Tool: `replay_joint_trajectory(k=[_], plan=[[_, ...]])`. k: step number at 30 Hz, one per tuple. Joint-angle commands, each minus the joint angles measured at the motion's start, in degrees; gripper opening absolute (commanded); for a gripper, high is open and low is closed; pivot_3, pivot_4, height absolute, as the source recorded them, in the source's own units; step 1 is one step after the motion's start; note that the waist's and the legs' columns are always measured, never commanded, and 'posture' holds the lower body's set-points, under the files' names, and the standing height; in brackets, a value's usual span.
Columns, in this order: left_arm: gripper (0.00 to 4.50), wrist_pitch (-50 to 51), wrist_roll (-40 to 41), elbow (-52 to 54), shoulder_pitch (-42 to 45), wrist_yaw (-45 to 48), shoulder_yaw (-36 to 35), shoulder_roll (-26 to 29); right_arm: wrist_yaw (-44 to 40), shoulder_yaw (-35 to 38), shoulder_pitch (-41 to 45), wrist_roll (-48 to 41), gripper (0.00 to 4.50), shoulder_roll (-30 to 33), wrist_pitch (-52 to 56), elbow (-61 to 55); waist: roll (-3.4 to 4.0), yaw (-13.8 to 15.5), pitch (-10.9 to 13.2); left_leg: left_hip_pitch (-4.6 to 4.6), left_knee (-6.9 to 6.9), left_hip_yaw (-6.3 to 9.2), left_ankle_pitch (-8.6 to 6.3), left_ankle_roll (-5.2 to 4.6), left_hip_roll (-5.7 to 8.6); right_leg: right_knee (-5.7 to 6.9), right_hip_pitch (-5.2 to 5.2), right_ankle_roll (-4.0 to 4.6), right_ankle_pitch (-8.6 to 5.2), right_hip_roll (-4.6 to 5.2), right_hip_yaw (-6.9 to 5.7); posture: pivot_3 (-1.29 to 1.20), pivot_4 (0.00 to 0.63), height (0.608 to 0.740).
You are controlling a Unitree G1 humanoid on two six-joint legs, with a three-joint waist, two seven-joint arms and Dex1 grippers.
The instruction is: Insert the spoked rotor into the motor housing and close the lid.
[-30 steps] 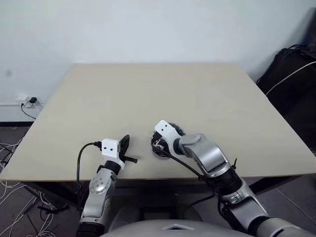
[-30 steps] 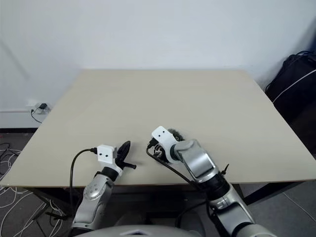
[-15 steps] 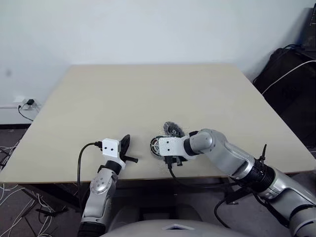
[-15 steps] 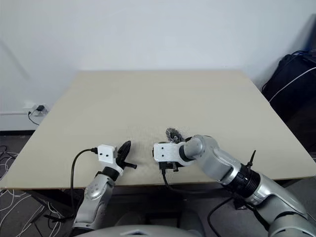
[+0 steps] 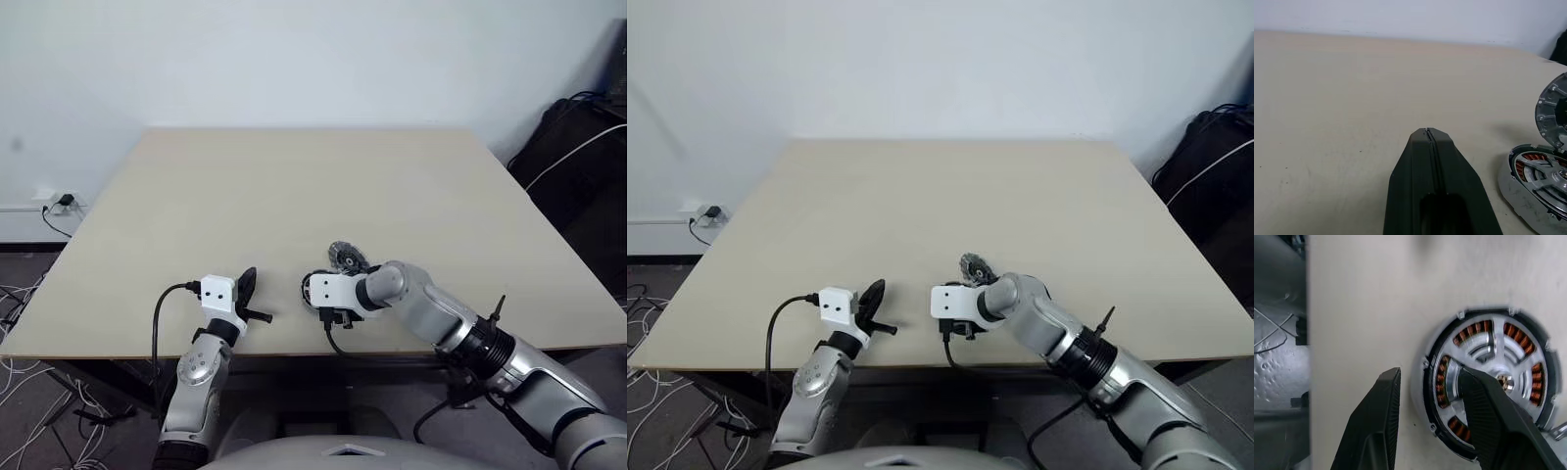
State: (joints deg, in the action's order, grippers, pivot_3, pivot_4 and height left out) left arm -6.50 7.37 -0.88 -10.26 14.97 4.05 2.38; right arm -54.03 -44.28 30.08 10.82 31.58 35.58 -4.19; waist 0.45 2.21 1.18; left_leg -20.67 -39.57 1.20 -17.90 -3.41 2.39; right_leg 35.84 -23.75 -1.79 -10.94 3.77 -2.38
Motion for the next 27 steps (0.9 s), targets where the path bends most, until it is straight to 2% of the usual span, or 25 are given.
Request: replay_joint_trajectory(k=[1,7,8,11,19,24,27], plan=[[0.0,-0.32,0.11,1.58,0.78,-0.11,-0.02,-0.05,1.16,2.05,0.09,1.46,2.03,-0.47,-0.64,1.78,0.0,0.0,-0.01,0.01,0.0,0.01,0.0,0.0,0.0,0.0,0.0,0.0,0.0,-0.01,-0.01,0.0,0.0,0.74],[0.0,-0.37,0.06,1.65,0.55,-0.18,-0.29,0.17,1.05,2.67,-0.75,2.04,0.16,-0.31,0.28,-0.94,0.01,-0.01,-0.01,0.12,-0.03,0.0,0.02,0.0,-0.01,0.0,-0.01,-0.18,-0.06,0.0,-0.01,0.0,0.0,0.74],[0.0,-0.36,0.04,1.63,0.55,-0.15,-0.27,0.16,1.63,3.3,-0.89,1.84,0.05,-1.01,1.27,-1.41,0.02,0.0,0.0,0.13,-0.05,0.01,0.05,-0.01,-0.01,0.0,0.0,-0.31,-0.11,0.0,-0.01,0.0,0.0,0.74],[0.0,-0.32,-0.02,1.6,0.6,-0.1,-0.17,0.11,2.97,4.26,-1.2,1.97,0.02,-2.5,3.69,-2.06,0.01,0.01,0.0,0.12,-0.07,0.0,0.06,-0.02,-0.01,0.02,-0.02,-0.35,-0.09,0.03,0.0,0.0,0.0,0.74],[0.0,-0.2,-0.03,1.45,0.86,0.12,0.15,0.01,11.84,10.07,-2.41,0.73,0.02,-11.98,17.9,-1.54,0.01,-0.03,0.01,0.03,-0.02,0.03,0.05,-0.01,0.0,0.04,-0.17,-0.13,0.11,0.26,-0.01,0.0,0.0,0.74],[0.0,-0.25,0.1,1.24,0.98,0.22,0.11,-0.02,20.25,18.83,-1.83,-1.48,0.02,-21.33,29.82,0.65,0.03,-0.03,-0.01,-0.28,-0.01,0.01,0.05,0.0,0.03,0.08,-0.53,-0.15,0.17,0.27,0.02,0.0,0.0,0.74],[0.0,-0.23,0.11,1.26,0.93,0.2,0.08,-0.03,21.98,21.7,-1.19,-3.37,0.02,-23.85,35.01,0.18,0.05,-0.03,-0.02,-0.52,0.0,0.01,0.06,0.02,0.05,0.09,-0.78,-0.15,0.22,0.27,0.03,0.0,0.0,0.74]])
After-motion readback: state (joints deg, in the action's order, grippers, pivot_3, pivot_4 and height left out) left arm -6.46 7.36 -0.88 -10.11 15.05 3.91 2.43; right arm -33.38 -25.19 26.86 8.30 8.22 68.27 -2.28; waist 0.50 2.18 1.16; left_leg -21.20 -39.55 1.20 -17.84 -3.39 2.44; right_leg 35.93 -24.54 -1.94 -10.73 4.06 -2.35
